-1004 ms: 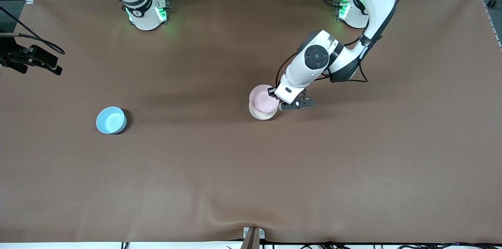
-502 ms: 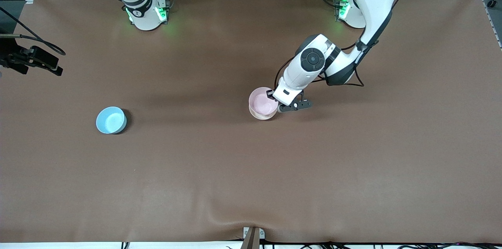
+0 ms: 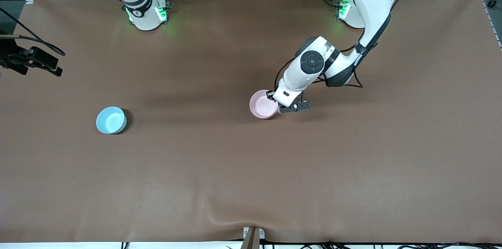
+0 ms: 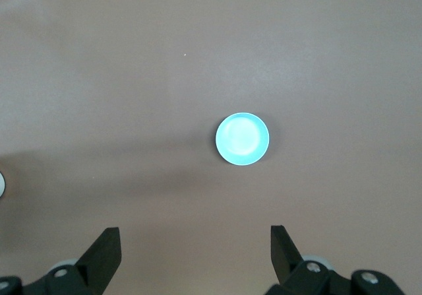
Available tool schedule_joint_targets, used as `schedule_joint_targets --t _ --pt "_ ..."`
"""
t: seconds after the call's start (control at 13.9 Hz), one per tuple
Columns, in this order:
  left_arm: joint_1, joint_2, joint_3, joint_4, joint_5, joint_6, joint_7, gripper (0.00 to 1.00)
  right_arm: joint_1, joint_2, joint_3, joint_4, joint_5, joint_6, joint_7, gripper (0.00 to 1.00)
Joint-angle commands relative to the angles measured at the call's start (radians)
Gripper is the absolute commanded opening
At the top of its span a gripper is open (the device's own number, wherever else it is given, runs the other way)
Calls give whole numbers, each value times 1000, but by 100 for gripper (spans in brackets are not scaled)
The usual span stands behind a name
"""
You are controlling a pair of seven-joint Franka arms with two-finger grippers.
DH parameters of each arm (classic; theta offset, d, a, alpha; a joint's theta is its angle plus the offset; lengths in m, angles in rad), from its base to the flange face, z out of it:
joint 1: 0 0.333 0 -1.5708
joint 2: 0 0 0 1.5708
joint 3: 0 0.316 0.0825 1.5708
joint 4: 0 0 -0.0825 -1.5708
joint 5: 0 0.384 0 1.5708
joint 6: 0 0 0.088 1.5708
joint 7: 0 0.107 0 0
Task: Stack pink and blue bowls on white bowl
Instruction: 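Open the left gripper to release the pink bowl, then raise the left gripper away while the right gripper reaches the blue bowl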
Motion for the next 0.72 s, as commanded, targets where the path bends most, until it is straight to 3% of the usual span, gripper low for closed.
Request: schedule_joint_targets --t 0.0,0.29,0.65 --pt "6 -7 4 54 29 -23 -79 100 -37 15 14 14 2 3 -4 100" --pt "95 -151 6 146 32 -278 -22 100 -70 72 14 18 -22 9 -5 100" --pt "222 -249 1 423 19 -733 131 100 -188 199 14 8 -24 14 -107 100"
